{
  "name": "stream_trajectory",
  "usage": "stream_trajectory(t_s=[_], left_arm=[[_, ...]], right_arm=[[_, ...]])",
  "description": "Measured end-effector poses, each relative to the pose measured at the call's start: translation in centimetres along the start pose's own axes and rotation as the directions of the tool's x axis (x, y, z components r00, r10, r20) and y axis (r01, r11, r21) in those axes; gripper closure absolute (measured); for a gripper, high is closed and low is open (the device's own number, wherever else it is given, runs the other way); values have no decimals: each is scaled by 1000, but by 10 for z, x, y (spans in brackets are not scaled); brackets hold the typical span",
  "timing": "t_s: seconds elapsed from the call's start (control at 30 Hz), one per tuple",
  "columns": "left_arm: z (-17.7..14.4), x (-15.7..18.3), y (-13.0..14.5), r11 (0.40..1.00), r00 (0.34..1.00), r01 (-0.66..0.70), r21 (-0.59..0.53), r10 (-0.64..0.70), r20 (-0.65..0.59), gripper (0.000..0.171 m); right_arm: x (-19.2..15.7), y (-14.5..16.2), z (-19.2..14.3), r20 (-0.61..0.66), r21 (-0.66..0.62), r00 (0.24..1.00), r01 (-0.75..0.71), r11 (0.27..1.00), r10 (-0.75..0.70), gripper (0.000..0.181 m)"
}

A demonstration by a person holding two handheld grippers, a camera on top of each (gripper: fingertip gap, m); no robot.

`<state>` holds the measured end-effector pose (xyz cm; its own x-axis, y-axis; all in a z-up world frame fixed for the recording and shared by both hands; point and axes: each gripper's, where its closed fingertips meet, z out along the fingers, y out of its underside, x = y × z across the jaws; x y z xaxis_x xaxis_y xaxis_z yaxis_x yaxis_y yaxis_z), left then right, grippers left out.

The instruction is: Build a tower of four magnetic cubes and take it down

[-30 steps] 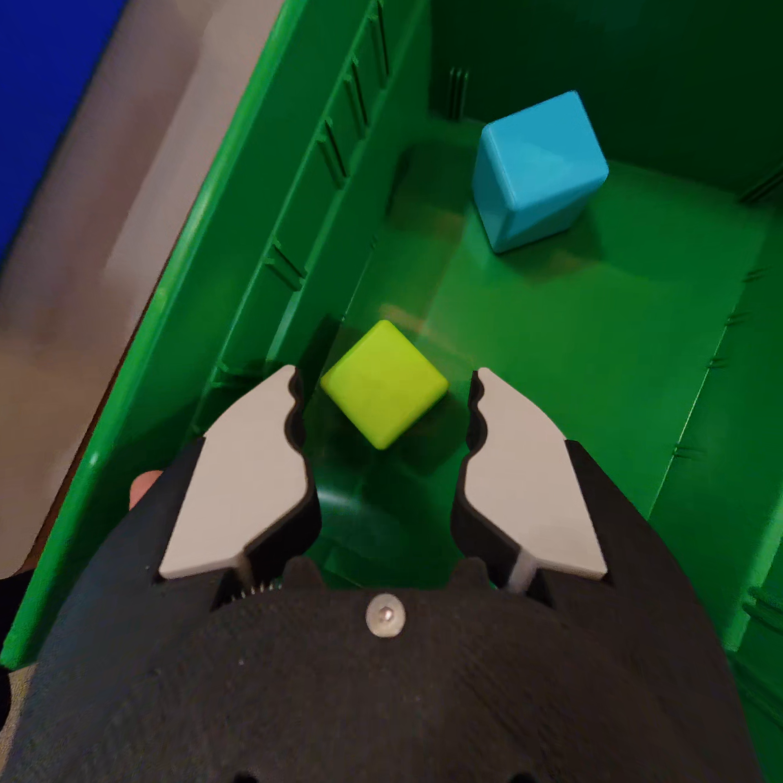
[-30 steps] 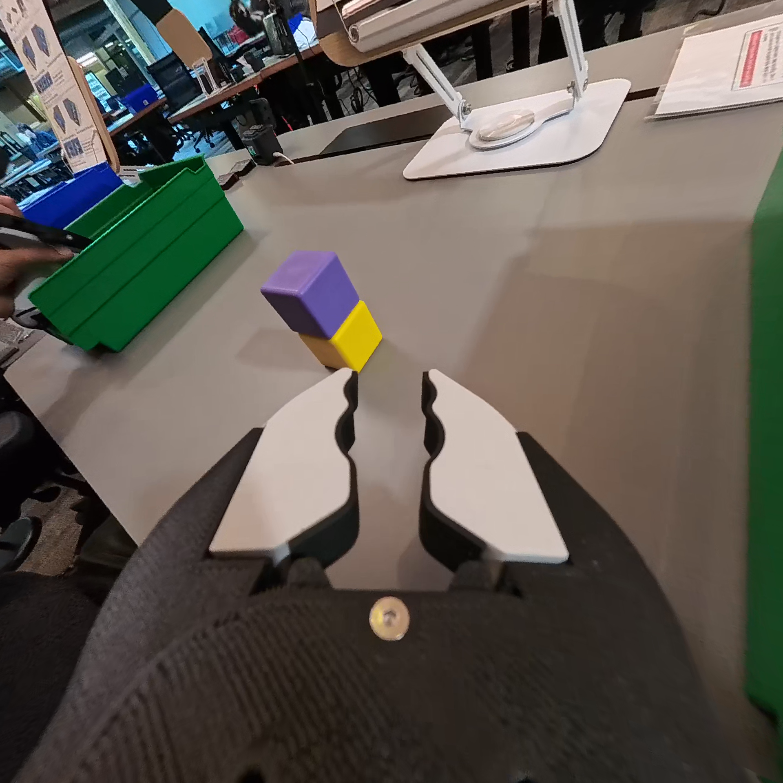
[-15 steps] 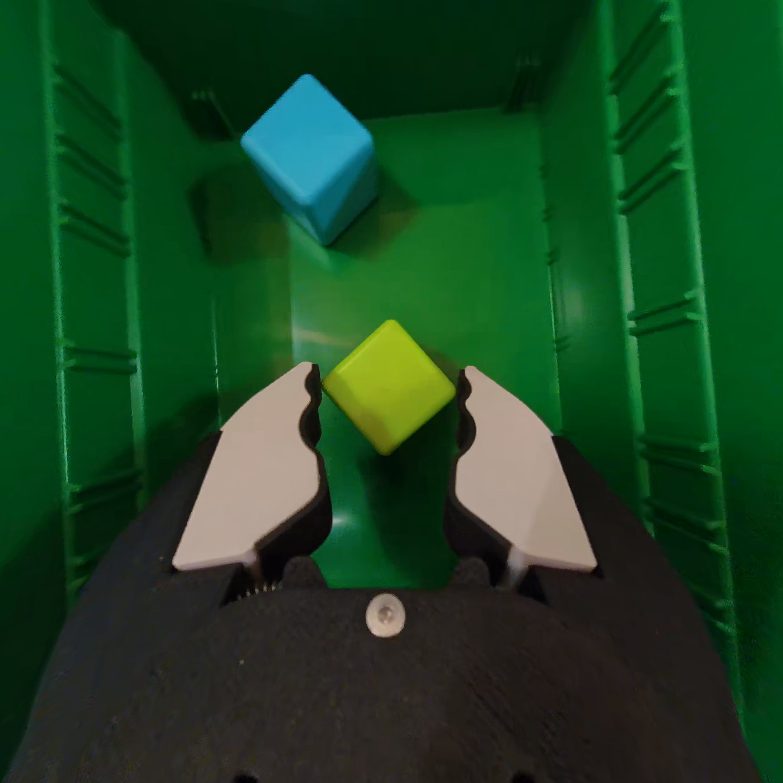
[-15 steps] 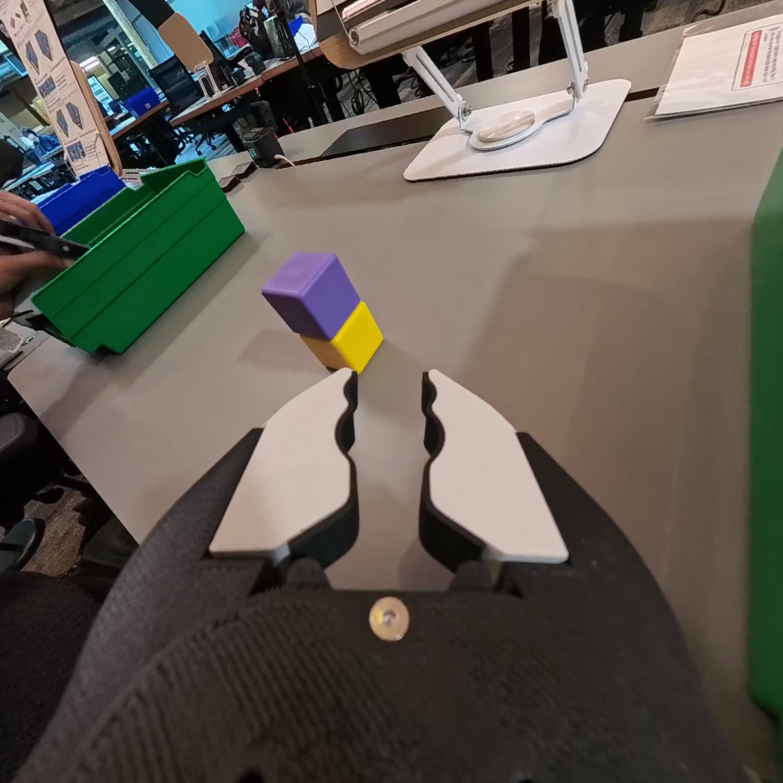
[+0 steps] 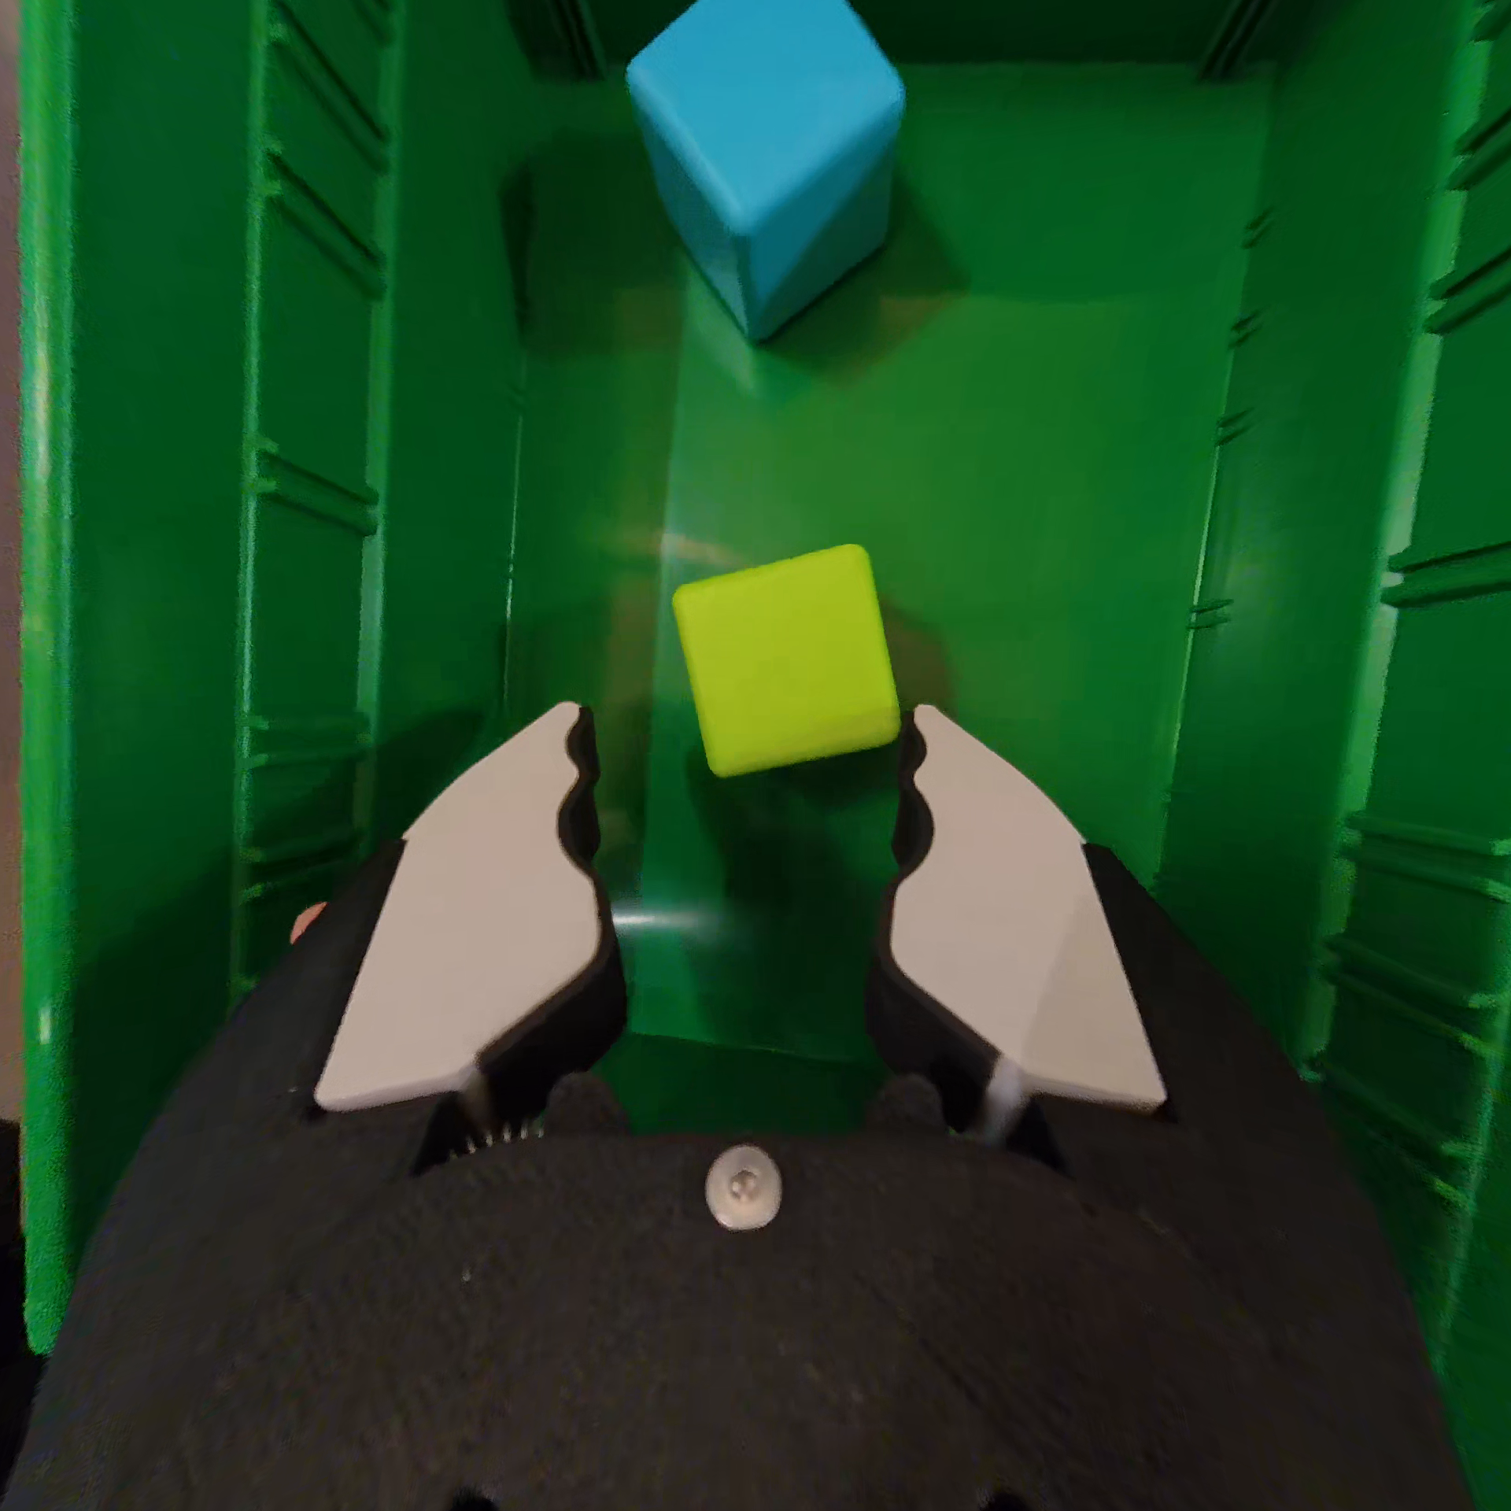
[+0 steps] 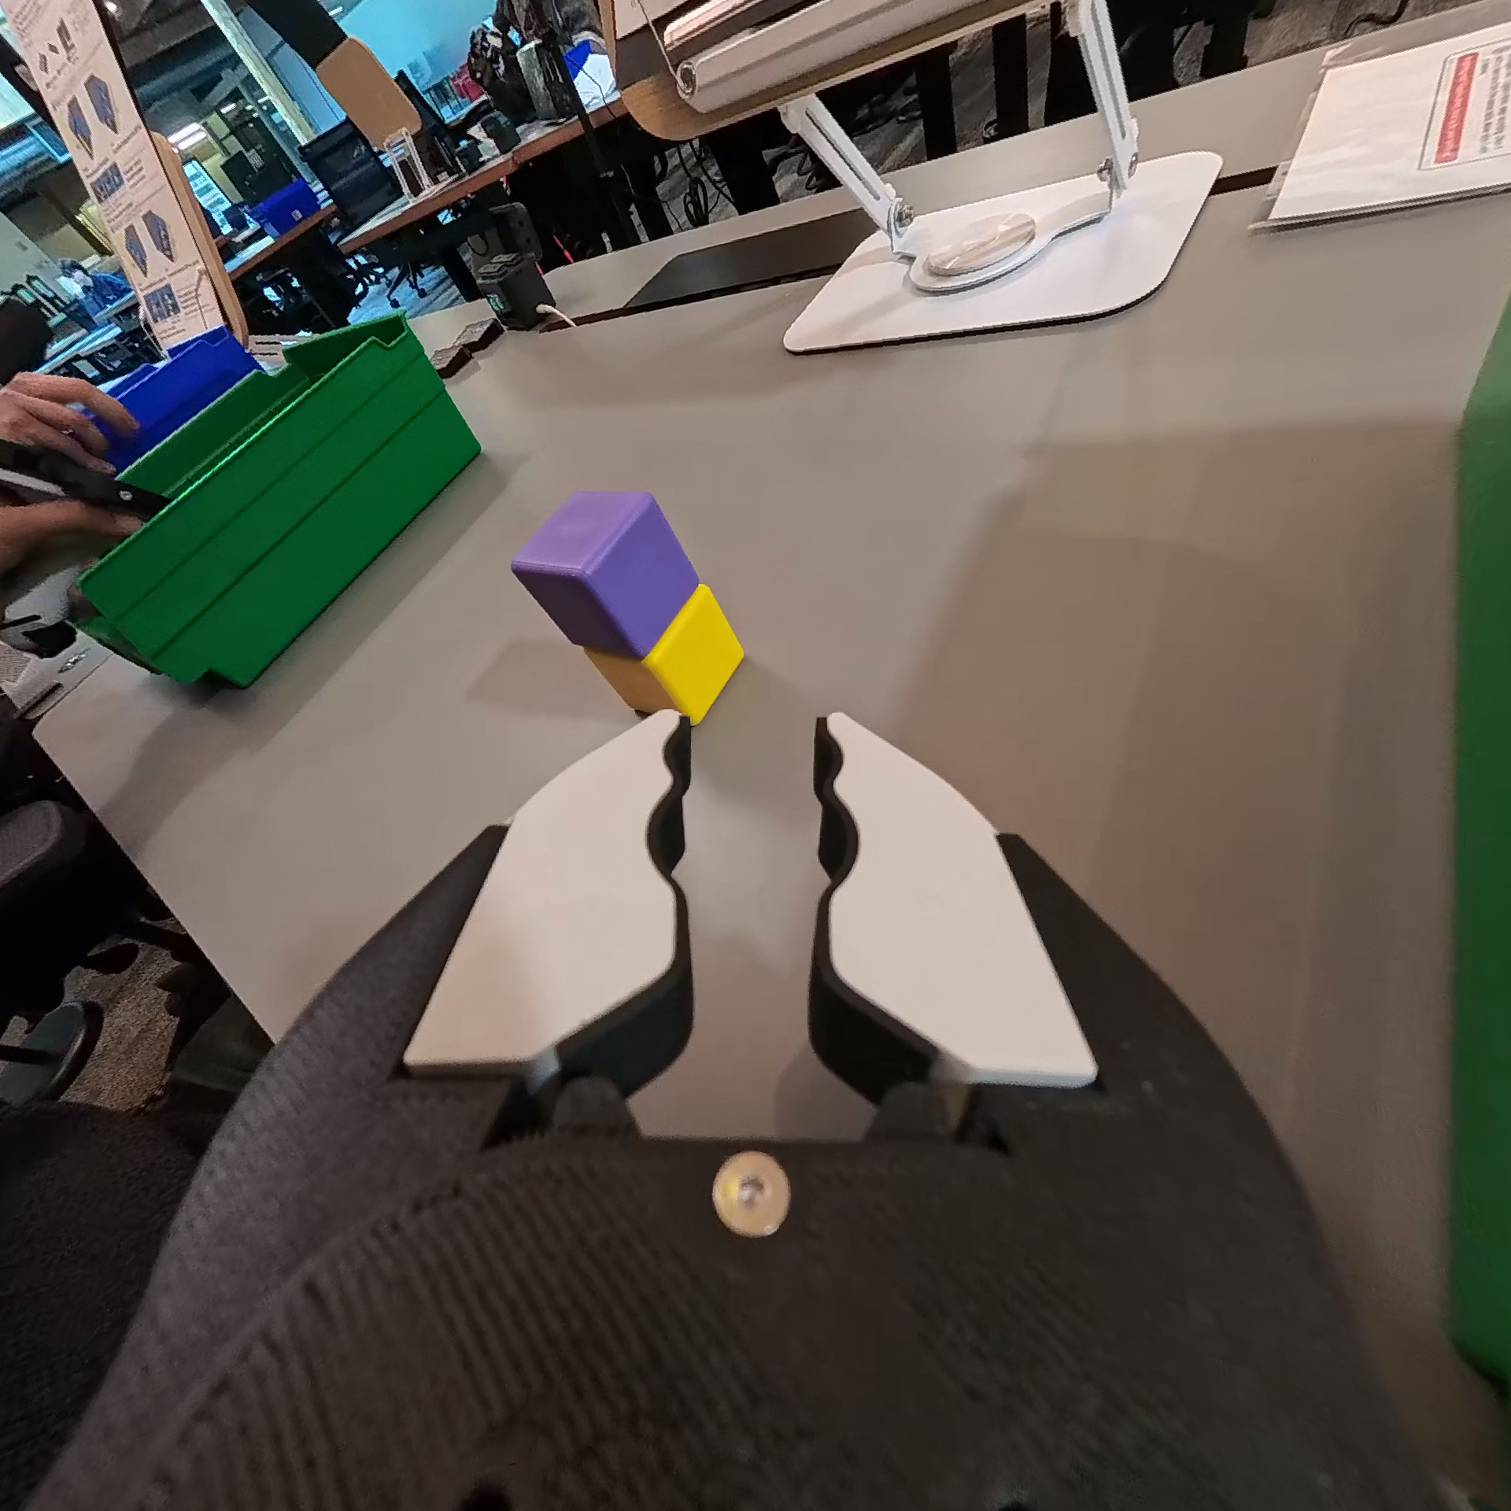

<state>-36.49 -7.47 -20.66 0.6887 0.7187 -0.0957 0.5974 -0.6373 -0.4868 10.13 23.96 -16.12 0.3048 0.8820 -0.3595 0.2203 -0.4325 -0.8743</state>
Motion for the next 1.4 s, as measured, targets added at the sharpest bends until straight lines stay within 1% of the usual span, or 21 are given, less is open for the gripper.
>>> stream_trajectory(t_s=[0.1, 0.17, 0.23, 0.3, 0.4, 0.5, 0.67, 0.73, 0.83, 0.93, 1.0, 1.03, 1.1, 1.13, 1.17, 1.23, 1.3, 1.33, 1.37, 1.4], left_arm=[[1, -9, 0, 1000, 999, 14, 14, -15, 39, 104], [2, -6, -2, 1000, 1000, 2, 30, -3, 21, 110], [6, -1, -2, 999, 1000, 7, 32, -7, -2, 111], [10, 0, -2, 1000, 1000, 14, 26, -14, 3, 111], [14, 1, -2, 999, 1000, 13, 30, -14, 7, 122], [8, 2, -8, 998, 1000, 1, 63, 0, -18, 122], [-19, -5, -34, 975, 1000, -4, 220, 5, -3, 122], [-34, -1, -43, 959, 1000, -17, 282, 23, -19, 122], [-67, 26, -65, 904, 989, -33, 426, 91, -117, 122], [-112, 78, -85, 822, 936, -41, 568, 230, -266, 122], [-142, 122, -92, 766, 863, -49, 641, 356, -360, 122], [-155, 147, -92, 747, 810, -53, 662, 420, -409, 122], [-176, 197, -88, 710, 683, -76, 700, 548, -482, 122], [-184, 221, -85, 687, 615, -96, 720, 610, -500, 122], [-191, 244, -80, 657, 540, -125, 743, 674, -505, 122], [-202, 288, -71, 564, 381, -183, 805, 796, -471, 122], [-209, 327, -65, 461, 230, -215, 861, 881, -415, 122], [-211, 345, -62, 421, 152, -218, 880, 906, -396, 122], [-213, 362, -59, 399, 73, -213, 892, 917, -393, 122], [-214, 377, -56, 391, -4, -204, 898, 917, -400, 122]], right_arm=[[0, 0, 0, 1, -1, 1000, 0, 1000, 0, 152], [0, 0, 0, 1, -1, 1000, 0, 1000, 0, 152], [0, 0, 0, 1, -2, 1000, -1, 1000, 1, 152], [0, 0, 0, 1, -2, 1000, -1, 1000, 1, 152], [0, 0, 0, 0, -2, 1000, 0, 1000, 0, 152], [0, 0, 0, -1, -2, 1000, -2, 1000, 2, 152], [0, 0, 1, 0, -2, 1000, -2, 1000, 2, 152], [0, 0, 0, 0, -2, 1000, -1, 1000, 1, 152], [0, 0, 0, -1, 0, 1000, -2, 1000, 2, 152], [0, 0, 1, 0, 0, 1000, -4, 1000, 4, 152], [0, 0, 1, 1, 0, 1000, -5, 1000, 5, 152], [0, 0, 1, 1, 0, 1000, -6, 1000, 6, 152], [-1, 0, 1, 3, 0, 1000, -5, 1000, 5, 152], [-1, 0, 1, 4, 1, 1000, -5, 1000, 5, 152], [-1, 0, 0, 5, 2, 1000, -3, 1000, 3, 152], [-1, -1, 0, 1, 5, 1000, 3, 1000, -3, 152], [-1, -1, 0, -5, 5, 1000, 11, 1000, -11, 152], [-1, -1, 0, -7, 5, 1000, 17, 1000, -17, 153], [-1, -1, 0, -8, 6, 1000, 23, 1000, -23, 153], [-2, -1, 0, -7, 6, 1000, 29, 1000, -29, 153]])
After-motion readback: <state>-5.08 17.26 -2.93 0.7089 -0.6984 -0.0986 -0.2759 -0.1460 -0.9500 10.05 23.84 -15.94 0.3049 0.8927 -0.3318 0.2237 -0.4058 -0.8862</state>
